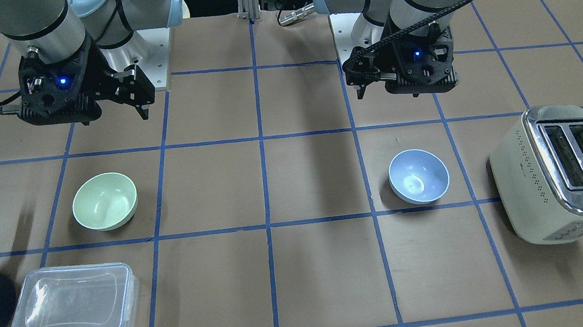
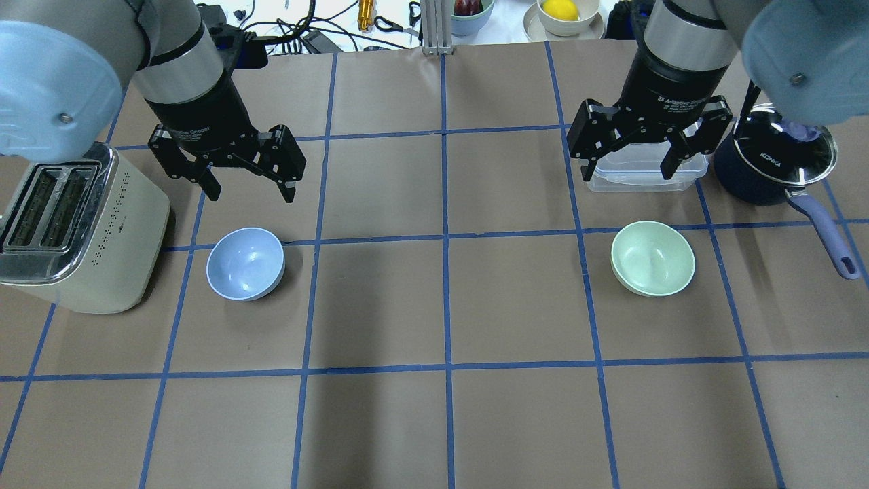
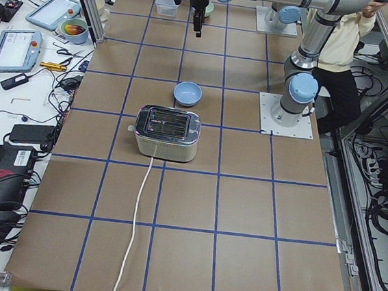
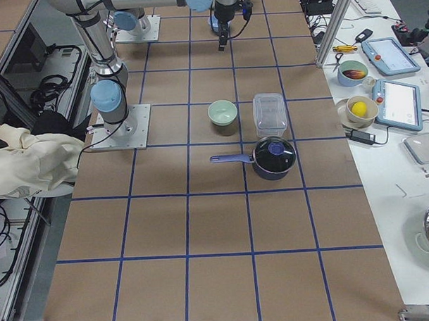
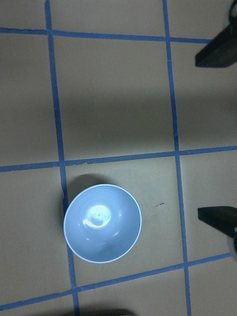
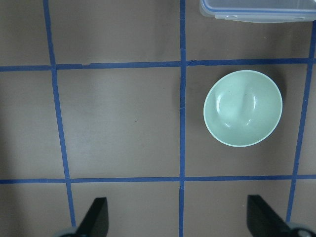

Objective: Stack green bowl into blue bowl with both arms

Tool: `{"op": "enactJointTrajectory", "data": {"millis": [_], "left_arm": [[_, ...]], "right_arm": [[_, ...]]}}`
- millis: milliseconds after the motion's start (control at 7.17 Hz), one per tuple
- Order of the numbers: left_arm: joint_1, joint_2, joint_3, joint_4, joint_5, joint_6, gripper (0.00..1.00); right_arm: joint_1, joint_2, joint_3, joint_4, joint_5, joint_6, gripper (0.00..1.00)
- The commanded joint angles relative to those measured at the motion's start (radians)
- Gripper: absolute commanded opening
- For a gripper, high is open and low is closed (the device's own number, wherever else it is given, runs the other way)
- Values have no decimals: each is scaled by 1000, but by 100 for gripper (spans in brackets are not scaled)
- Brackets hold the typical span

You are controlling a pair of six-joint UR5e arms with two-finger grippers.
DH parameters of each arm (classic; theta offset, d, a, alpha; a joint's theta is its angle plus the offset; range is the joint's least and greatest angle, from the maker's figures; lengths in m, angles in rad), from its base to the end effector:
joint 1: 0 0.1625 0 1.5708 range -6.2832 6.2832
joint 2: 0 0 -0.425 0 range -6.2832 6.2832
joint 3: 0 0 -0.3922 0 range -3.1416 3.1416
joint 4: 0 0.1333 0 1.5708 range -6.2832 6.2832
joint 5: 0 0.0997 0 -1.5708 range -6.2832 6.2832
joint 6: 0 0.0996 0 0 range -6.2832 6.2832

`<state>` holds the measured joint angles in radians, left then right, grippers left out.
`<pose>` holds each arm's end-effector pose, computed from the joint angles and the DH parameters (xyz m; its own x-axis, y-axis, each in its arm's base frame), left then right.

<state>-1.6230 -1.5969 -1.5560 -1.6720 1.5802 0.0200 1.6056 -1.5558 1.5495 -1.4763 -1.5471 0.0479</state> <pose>-0.1578 -0.4836 0.4728 -0.9973 0.0731 -0.0071 0.0718 0.9911 0.1124 0.1526 -0.4841 0.4820 -0.9997 0.0150 -0.0194 0.0132 0.9959 0.0891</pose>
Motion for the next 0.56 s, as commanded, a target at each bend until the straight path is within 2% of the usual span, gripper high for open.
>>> {"op": "enactJointTrajectory", "data": {"millis": [0, 419], "left_arm": [[0, -5, -1, 0, 1, 0, 100], [0, -9, -3, -11, 0, 2, 100]], "right_arm": [[0, 0, 1, 5, 2, 1, 100], [0, 10, 3, 2, 1, 0, 100]]}}
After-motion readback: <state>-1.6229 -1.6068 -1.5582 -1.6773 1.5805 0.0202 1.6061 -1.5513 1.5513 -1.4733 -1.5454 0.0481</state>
